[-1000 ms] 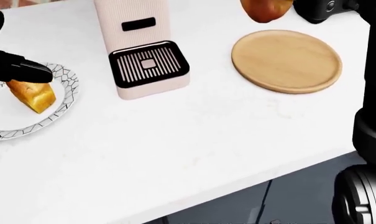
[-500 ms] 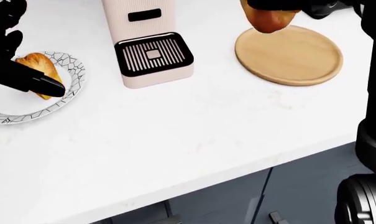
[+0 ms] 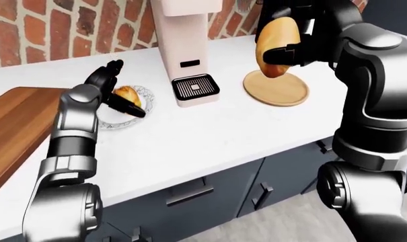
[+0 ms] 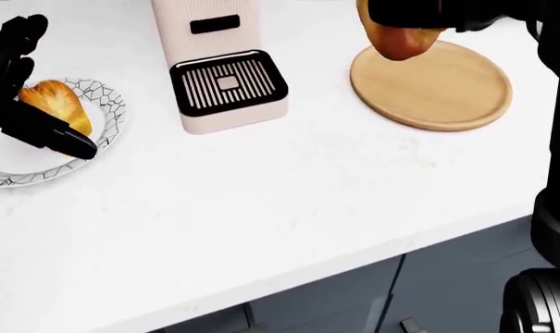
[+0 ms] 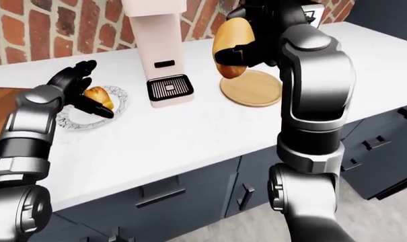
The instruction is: Place all breads on the cutting board.
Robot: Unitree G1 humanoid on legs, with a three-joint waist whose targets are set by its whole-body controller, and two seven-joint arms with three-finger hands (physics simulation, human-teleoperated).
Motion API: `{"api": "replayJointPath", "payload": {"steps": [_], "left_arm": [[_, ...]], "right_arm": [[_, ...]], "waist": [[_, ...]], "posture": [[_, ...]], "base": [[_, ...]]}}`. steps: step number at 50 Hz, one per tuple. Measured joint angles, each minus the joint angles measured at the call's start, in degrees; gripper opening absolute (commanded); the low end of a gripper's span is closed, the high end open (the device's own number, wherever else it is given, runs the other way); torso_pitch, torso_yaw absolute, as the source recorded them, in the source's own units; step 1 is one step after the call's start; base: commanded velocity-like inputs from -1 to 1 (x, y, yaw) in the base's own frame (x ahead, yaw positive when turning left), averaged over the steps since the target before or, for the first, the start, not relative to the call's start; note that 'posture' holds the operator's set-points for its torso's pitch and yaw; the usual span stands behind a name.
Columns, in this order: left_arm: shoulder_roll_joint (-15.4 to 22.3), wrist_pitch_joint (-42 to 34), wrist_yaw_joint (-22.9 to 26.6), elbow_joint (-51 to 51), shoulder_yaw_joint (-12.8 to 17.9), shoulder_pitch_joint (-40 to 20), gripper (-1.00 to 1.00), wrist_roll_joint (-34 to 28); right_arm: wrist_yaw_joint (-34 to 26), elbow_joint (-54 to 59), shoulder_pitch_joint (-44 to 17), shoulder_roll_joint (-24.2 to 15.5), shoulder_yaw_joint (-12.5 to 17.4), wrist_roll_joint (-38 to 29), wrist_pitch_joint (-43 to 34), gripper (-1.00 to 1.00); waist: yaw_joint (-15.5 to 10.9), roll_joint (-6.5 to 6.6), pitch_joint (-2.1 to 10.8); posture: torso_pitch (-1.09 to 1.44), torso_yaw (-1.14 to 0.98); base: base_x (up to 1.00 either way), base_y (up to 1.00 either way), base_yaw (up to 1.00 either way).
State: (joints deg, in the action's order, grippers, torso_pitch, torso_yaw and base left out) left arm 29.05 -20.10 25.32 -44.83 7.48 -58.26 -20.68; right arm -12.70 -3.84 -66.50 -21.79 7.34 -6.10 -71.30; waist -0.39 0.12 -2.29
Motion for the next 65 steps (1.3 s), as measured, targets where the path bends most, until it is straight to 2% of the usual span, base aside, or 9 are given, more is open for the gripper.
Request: {"api": "replayJointPath", "payload": {"steps": [9,27,29,32,42,43,46,62,65], "left_arm": [[-0.2,2.1,-1.0,-6.2,-0.3,-1.8,1.0,-1.7],[-0.4,2.8,-1.7,-8.2,-0.2,-2.5,1.0,-2.6],[-0.4,2.6,-1.7,-8.1,-0.3,-2.5,0.84,-2.6],[-0.4,2.5,-1.7,-7.8,-0.3,-2.4,0.86,-2.6],[-0.2,2.2,-2.0,-7.3,-0.3,-2.8,0.69,-2.9],[-0.2,2.3,-2.0,-7.5,-0.3,-2.9,0.55,-2.9],[-0.1,2.6,-2.3,-7.8,-0.2,-3.1,0.41,-3.0],[-0.3,4.0,-2.5,-8.8,-0.6,-3.5,0.25,-3.3],[-0.4,4.2,-2.7,-8.2,-0.6,-3.0,0.05,-3.6]], "right_arm": [[0.1,-0.2,0.4,-0.4,0.3,0.6,0.2,-1.0],[0.5,-2.3,1.1,-0.4,0.3,1.4,-1.1,-1.0],[0.5,-2.3,1.1,-0.4,0.3,1.4,-1.1,-1.0],[0.6,-2.4,1.4,-0.3,0.4,1.5,-1.1,-1.0],[0.8,-2.6,1.9,-0.4,0.6,1.9,-1.0,-1.0],[0.9,-2.7,1.9,-0.3,0.6,1.9,-1.1,-1.0],[1.1,-3.1,2.2,-0.1,0.6,2.1,-1.0,-1.0],[1.2,-4.1,1.9,-0.4,0.6,2.6,-2.2,-1.0],[1.4,-4.2,2.0,-0.2,0.7,2.6,-2.2,-1.0]], "waist": [[0.0,-0.12,0.06],[0.1,-0.09,0.13],[0.1,-0.11,0.14],[0.1,-0.11,0.16],[0.0,-0.01,0.18],[0.0,0.0,0.19],[-0.1,0.02,0.26],[-0.2,0.08,0.43],[-0.1,0.12,0.48]], "posture": [[0.0,0.0],[0.0,0.0],[0.0,0.0],[0.0,0.0],[0.0,0.0],[0.0,0.0],[0.0,0.0],[0.0,0.0],[0.0,0.0]], "base": [[0.0,0.0,0.0],[0.0,0.0,0.0],[0.0,0.0,0.0],[0.0,0.0,0.0],[0.0,0.0,0.0],[0.0,0.0,0.0],[0.0,0.0,0.0],[0.0,0.0,0.0],[0.0,0.0,0.0]]}}
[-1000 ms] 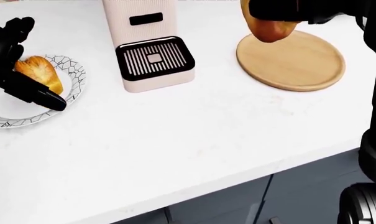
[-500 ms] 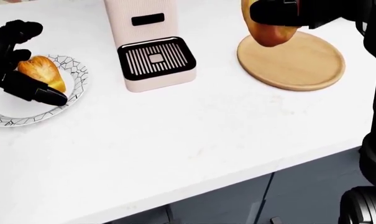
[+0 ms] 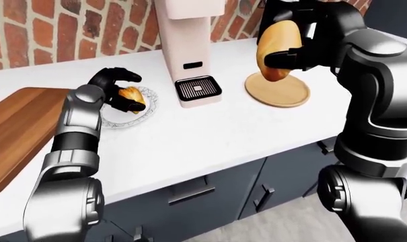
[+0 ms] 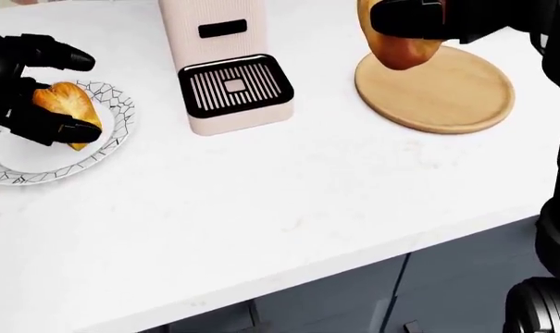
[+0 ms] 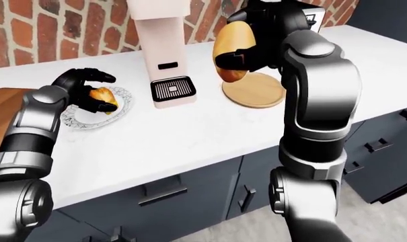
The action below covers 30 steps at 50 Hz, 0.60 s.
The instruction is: Place all breads on the cutting board.
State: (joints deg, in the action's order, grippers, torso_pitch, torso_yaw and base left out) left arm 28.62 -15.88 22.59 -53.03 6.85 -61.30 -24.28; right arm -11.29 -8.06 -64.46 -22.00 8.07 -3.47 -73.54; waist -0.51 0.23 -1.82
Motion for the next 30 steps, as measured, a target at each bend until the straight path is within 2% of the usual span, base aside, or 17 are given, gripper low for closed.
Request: {"api": "replayJointPath", "payload": {"steps": [5,9,12,15,18,21,30], "left_arm": [[0.0,0.4,-0.4,0.3,0.2,0.1,-0.11,-0.1],[0.1,1.0,-1.5,-0.3,0.3,0.0,-0.4,-0.3],[0.0,1.5,-2.4,-0.7,0.4,0.0,-0.43,-0.4],[0.2,1.6,-2.9,-1.6,0.5,-0.6,-0.55,-0.3],[0.3,0.9,-2.9,-1.9,0.7,-1.1,-0.71,0.0],[0.6,-0.6,-2.3,-1.5,0.8,-1.6,-1.0,0.4],[1.4,-9.3,0.6,5.6,1.9,-2.7,-1.0,4.3]], "right_arm": [[0.3,0.2,0.4,0.2,-0.2,0.3,0.3,-1.0],[0.4,0.1,0.4,0.2,-0.1,0.4,0.3,-1.0],[0.5,0.3,0.8,0.2,0.1,0.5,0.9,-1.0],[0.7,0.4,1.4,0.2,0.2,0.6,1.3,-1.0],[0.9,0.3,1.3,0.4,0.2,0.7,1.1,-1.0],[1.2,0.9,1.0,0.6,0.0,0.9,1.4,-1.0],[1.6,2.3,-0.9,0.7,-0.5,1.2,1.5,-1.0]], "waist": [[0.1,0.07,0.0],[0.2,0.12,-0.02],[0.2,0.08,0.09],[0.2,0.05,0.11],[0.3,0.08,0.05],[0.3,0.01,-0.09],[0.3,-0.59,-0.98]], "posture": [[0.0,0.0],[0.0,0.0],[0.0,0.0],[0.0,0.0],[0.0,0.0],[0.0,0.0],[0.0,0.0]], "base": [[0.0,0.0,0.0],[0.0,0.0,0.0],[0.0,0.0,0.0],[0.0,0.0,0.0],[0.0,0.0,0.0],[0.0,0.0,0.0],[0.0,0.0,0.0]]}}
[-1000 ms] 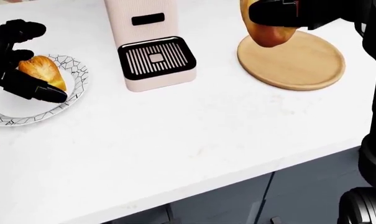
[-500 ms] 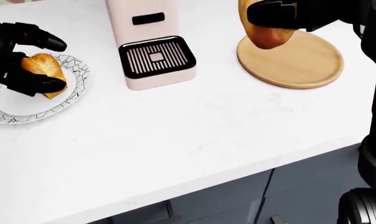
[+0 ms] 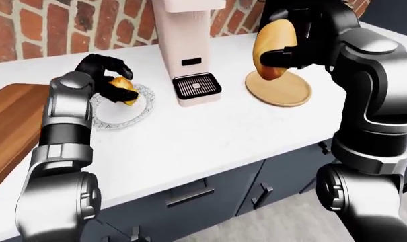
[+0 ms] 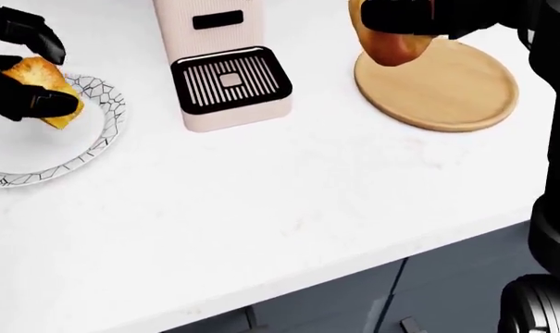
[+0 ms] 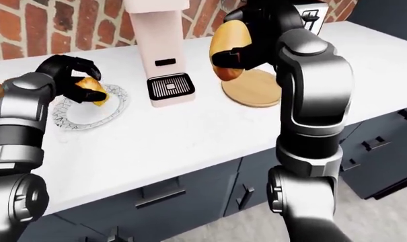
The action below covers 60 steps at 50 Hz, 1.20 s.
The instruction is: Place all breads on the cutting board.
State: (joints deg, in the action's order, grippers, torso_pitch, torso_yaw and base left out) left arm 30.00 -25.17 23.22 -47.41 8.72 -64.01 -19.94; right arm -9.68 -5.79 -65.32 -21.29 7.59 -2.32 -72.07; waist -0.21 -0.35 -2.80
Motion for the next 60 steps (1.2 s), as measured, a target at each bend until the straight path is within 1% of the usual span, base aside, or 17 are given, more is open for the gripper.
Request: {"api": "replayJointPath", "payload": {"steps": [8,19,24,28,32,36,37,40,41,44,47,50,52,53,55,56,60], "left_arm": [[0.9,-11.1,-1.0,14.3,3.1,-2.0,-1.0,5.8],[2.3,-33.3,-6.3,43.9,6.7,3.1,-1.0,16.1],[2.8,-37.1,-8.3,45.4,5.6,3.6,-1.0,19.3],[2.5,-37.6,-9.2,44.6,4.3,3.7,-1.0,21.1],[3.2,-36.9,-9.7,45.0,4.5,3.6,-1.0,22.1],[3.9,-36.7,-10.4,45.2,5.0,3.1,-1.0,22.4],[4.0,-36.6,-10.6,45.3,5.1,3.0,-1.0,22.5],[4.3,-36.1,-11.3,45.0,6.0,3.8,-1.0,22.2],[4.3,-36.1,-11.5,44.9,5.9,3.9,-1.0,22.2],[4.0,-36.4,-11.6,45.0,5.1,4.0,-1.0,22.6],[3.3,-36.7,-11.3,46.4,4.3,4.7,-1.0,23.5],[2.8,-36.4,-10.9,46.2,3.6,4.5,-1.0,24.4],[2.8,-36.3,-11.0,46.0,3.5,4.3,-1.0,24.6],[3.0,-36.2,-11.1,46.0,3.7,4.4,-1.0,24.6],[3.1,-36.6,-11.6,45.7,4.2,5.4,-1.0,24.0],[3.1,-37.0,-11.8,45.5,4.4,5.6,-1.0,23.7],[3.1,-37.2,-12.1,46.3,4.5,5.3,-1.0,23.4]], "right_arm": [[0.4,2.3,-1.7,0.2,-0.5,-0.1,1.0,-1.0],[1.3,4.0,-3.8,0.8,0.1,0.0,1.7,-1.0],[1.9,4.2,-3.8,1.1,0.0,0.6,2.3,-1.0],[2.1,4.0,-3.4,0.6,0.1,0.9,1.7,-1.0],[2.3,3.9,-3.9,0.6,0.2,0.9,1.9,-1.0],[2.4,4.4,-4.2,0.5,0.1,1.1,1.9,-1.0],[2.4,4.5,-4.2,0.6,0.1,1.1,1.8,-1.0],[2.2,4.8,-4.0,1.1,-1.0,1.6,2.1,-1.0],[2.1,4.8,-4.1,1.1,-1.0,1.7,2.2,-1.0],[2.4,4.3,-4.3,0.9,-0.3,1.5,2.7,-1.0],[2.8,3.7,-3.4,0.6,0.5,1.2,2.3,-1.0],[3.1,3.9,-3.0,0.2,0.9,1.1,1.4,-1.0],[3.2,3.9,-3.3,0.2,0.8,1.1,1.2,-1.0],[3.2,3.7,-3.4,0.6,0.6,1.1,1.4,-1.0],[3.0,3.5,-2.7,1.2,-0.3,1.7,1.4,-1.0],[2.8,3.9,-2.6,1.4,-0.7,2.0,1.2,-1.0],[3.0,3.8,-2.9,1.4,-0.4,2.2,1.6,-1.0]], "waist": [[0.2,0.13,-0.22],[0.5,1.22,-0.61],[0.3,1.11,-0.66],[-0.1,0.69,-0.36],[-0.8,0.27,-0.49],[-0.7,1.61,-0.15],[-0.8,1.49,0.05],[-1.4,-1.58,0.76],[-1.4,-1.87,0.83],[-0.9,-0.94,0.2],[0.2,0.82,-0.23],[1.1,3.53,-0.42],[1.4,6.29,-0.07],[1.2,6.56,0.14],[0.9,5.83,-0.51],[0.9,5.5,-0.4],[1.2,2.45,-0.16]], "posture": [[0.0,0.0],[0.0,0.0],[0.0,0.0],[0.0,0.0],[0.0,0.0],[0.0,0.0],[0.0,0.0],[0.0,0.0],[0.0,0.0],[0.0,0.0],[0.0,0.0],[0.0,0.0],[0.0,0.0],[0.0,0.0],[0.0,0.0],[0.0,0.0],[0.0,0.0]], "base": [[0.0,0.0,0.0],[0.0,0.0,0.0],[0.0,0.0,0.1],[0.0,0.0,0.68],[0.0,0.0,0.97],[0.0,0.0,0.84],[0.0,0.6,0.0],[0.0,0.58,0.0],[0.0,0.59,0.0],[0.0,0.77,0.0],[0.0,0.79,0.0],[0.0,0.79,0.0],[0.0,0.79,0.0],[0.0,0.79,0.0],[0.0,0.79,0.0],[0.0,0.79,0.0],[0.0,0.6,0.0]]}}
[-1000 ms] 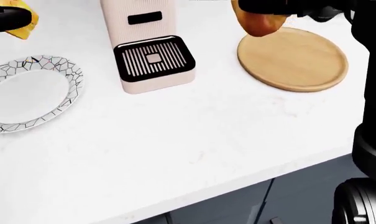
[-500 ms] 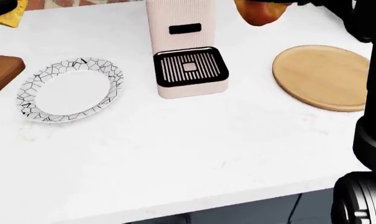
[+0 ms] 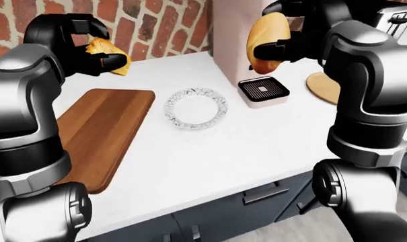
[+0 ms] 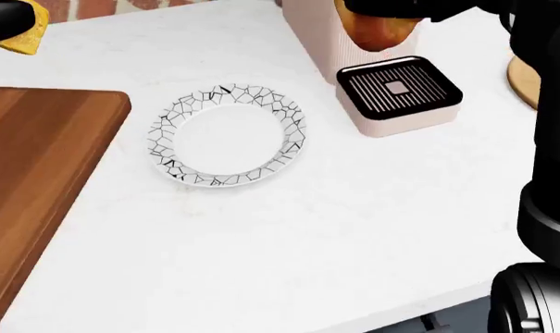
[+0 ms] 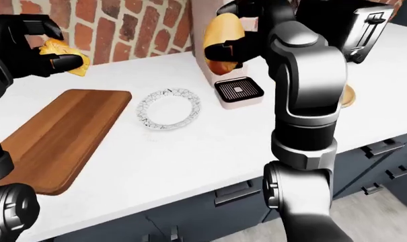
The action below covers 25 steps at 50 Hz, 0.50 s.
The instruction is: Place all breads on the cutting board.
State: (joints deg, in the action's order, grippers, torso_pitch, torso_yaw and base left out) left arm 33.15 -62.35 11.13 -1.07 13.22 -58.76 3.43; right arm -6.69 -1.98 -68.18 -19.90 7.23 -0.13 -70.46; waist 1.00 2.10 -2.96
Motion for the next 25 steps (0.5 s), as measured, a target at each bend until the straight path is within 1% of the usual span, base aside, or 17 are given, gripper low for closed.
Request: {"api": "replayJointPath", "payload": {"steps": [3,6,8,10,12,13,14,16,17,18,19,20,21,22,23,24,25], "left_arm": [[0.0,0.3,0.3,0.6,0.1,0.3,-1.0,0.3],[-0.6,0.5,0.4,0.3,-0.5,0.2,-1.0,0.7],[-0.9,0.2,0.5,0.3,-1.0,0.2,-1.0,1.1],[-0.7,0.0,0.5,0.4,-0.8,-0.1,-1.0,1.1],[-0.5,0.2,0.2,0.6,-0.4,-0.7,-1.0,0.7],[-0.6,0.5,0.0,1.1,-0.2,-0.8,-1.0,0.6],[-0.8,0.7,0.0,1.4,-0.2,-0.4,-1.0,0.5],[-0.5,0.2,0.0,1.0,-0.1,0.7,-1.0,0.4],[-0.6,-0.2,-0.2,0.3,0.1,0.9,-1.0,0.1],[-0.9,-0.6,-0.3,-0.2,-0.1,0.7,-1.0,-0.2],[-1.1,-0.7,-0.4,-0.1,-0.5,0.5,-1.0,-0.2],[-1.2,-0.7,-0.3,0.4,-0.7,0.5,-1.0,-0.1],[-1.4,-0.6,-0.2,1.0,-0.8,0.7,-1.0,0.0],[-1.4,-0.4,-0.1,1.4,-0.7,0.8,-1.0,0.2],[-1.5,-0.2,0.1,1.5,-0.7,1.0,-1.0,0.3],[-1.3,-0.2,0.1,1.5,-0.5,1.5,-1.0,0.3],[-1.1,-0.4,0.1,1.1,-0.2,2.0,-1.0,0.2]], "right_arm": [[0.2,-0.4,-0.4,0.0,-0.1,-0.2,0.5,-1.0],[0.1,-0.9,-0.6,-0.5,0.1,-0.4,0.4,-1.0],[0.1,-1.1,-0.7,-0.6,0.4,-0.6,0.2,-1.0],[0.0,-1.2,-0.7,-0.5,0.3,-0.5,0.2,-1.0],[-0.1,-1.2,-0.7,-0.4,0.2,-0.3,0.1,-1.0],[-0.1,-1.3,-0.3,-0.4,0.4,-0.3,0.2,-1.0],[-0.1,-1.2,0.3,-0.1,0.5,-0.3,0.2,-1.0],[0.1,0.1,0.6,0.7,-0.2,-0.3,0.1,-1.0],[0.0,0.4,0.7,0.8,-0.8,0.0,0.2,-1.0],[-0.1,0.2,0.7,0.6,-0.7,0.2,0.3,-1.0],[0.0,-0.2,0.6,0.3,-0.2,0.1,0.4,-1.0],[0.2,-0.5,0.3,0.2,0.2,0.0,0.7,-1.0],[0.4,-0.8,0.0,0.2,0.5,-0.1,1.0,-1.0],[0.6,-1.0,-0.2,0.3,0.6,-0.2,1.3,-1.0],[0.8,-1.3,0.2,0.6,0.5,-0.2,1.6,-1.0],[0.9,-1.0,1.0,1.4,0.3,-0.1,1.9,-1.0],[0.9,0.0,1.5,2.0,-0.3,0.3,1.8,-1.0]], "waist": [[-0.1,0.14,0.32],[-0.7,0.16,0.35],[-1.6,-0.22,0.48],[-2.2,-1.49,0.76],[-2.1,-3.35,1.14],[-1.7,-2.94,1.13],[-1.7,-3.08,1.29],[-2.7,-4.67,2.44],[-1.7,-5.47,2.55],[0.3,-5.72,2.55],[2.2,-5.35,2.32],[3.1,-4.57,1.92],[3.0,-3.38,1.36],[2.1,-1.78,0.88],[1.1,-1.01,0.39],[-0.6,-0.88,-0.97],[-1.8,0.34,-2.21]], "posture": [[0.0,0.0],[0.0,0.0],[0.0,0.0],[0.0,0.0],[0.0,0.0],[0.0,0.0],[0.0,0.0],[0.0,0.0],[0.0,0.0],[0.0,0.0],[0.0,0.0],[0.0,0.0],[0.0,0.0],[0.0,0.0],[0.0,0.0],[0.0,0.0],[0.0,0.0]], "base": [[0.0,0.32,0.0],[0.0,0.0,0.82],[0.0,0.0,1.0],[0.0,0.0,1.0],[0.0,0.0,1.0],[0.0,0.0,1.0],[0.0,0.0,1.0],[0.0,0.88,0.0],[0.0,0.63,0.0],[0.0,0.62,0.0],[0.0,0.62,0.0],[0.0,0.6,0.0],[0.0,0.6,0.0],[0.0,0.52,0.0],[0.0,0.0,0.0],[0.0,0.0,0.0],[0.0,0.0,0.0]]}}
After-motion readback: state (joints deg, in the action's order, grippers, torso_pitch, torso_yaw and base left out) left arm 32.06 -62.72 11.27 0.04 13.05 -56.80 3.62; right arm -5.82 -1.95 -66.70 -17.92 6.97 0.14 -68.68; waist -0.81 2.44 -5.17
